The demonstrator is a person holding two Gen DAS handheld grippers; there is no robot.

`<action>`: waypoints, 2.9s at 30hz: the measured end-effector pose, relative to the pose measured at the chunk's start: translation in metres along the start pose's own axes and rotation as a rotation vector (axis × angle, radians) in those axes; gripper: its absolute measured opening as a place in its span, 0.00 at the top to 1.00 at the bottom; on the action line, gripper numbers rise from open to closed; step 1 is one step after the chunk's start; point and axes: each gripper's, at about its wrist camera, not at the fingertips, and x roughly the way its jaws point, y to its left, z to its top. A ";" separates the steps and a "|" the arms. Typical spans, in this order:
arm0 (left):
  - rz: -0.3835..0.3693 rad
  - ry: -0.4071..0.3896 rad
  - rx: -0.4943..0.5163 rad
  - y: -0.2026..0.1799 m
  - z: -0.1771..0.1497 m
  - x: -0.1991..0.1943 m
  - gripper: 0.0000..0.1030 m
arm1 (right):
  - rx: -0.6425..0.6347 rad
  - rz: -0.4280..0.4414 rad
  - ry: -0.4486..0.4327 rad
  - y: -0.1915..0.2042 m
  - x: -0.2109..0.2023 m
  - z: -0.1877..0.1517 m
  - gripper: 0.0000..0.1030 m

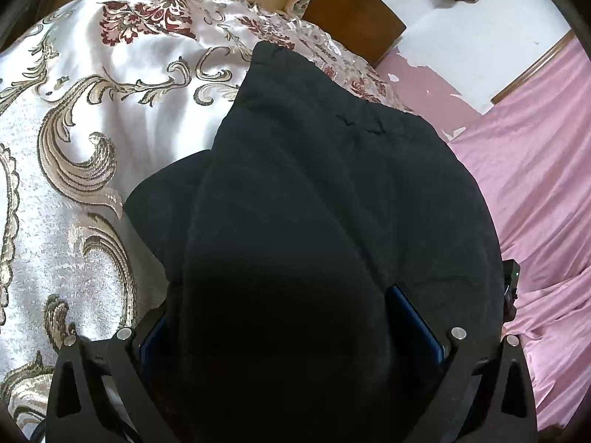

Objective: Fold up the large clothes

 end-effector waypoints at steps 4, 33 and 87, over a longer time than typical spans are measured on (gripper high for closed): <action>0.005 0.002 0.000 -0.004 0.001 0.002 0.00 | 0.001 0.003 -0.004 0.001 0.001 -0.003 0.01; 0.044 -0.011 -0.093 -0.009 0.000 0.002 0.16 | 0.024 -0.122 0.064 0.006 0.003 -0.001 0.01; 0.348 -0.055 -0.031 -0.093 -0.136 -0.152 0.73 | 0.001 -0.296 0.007 0.137 -0.148 -0.133 0.61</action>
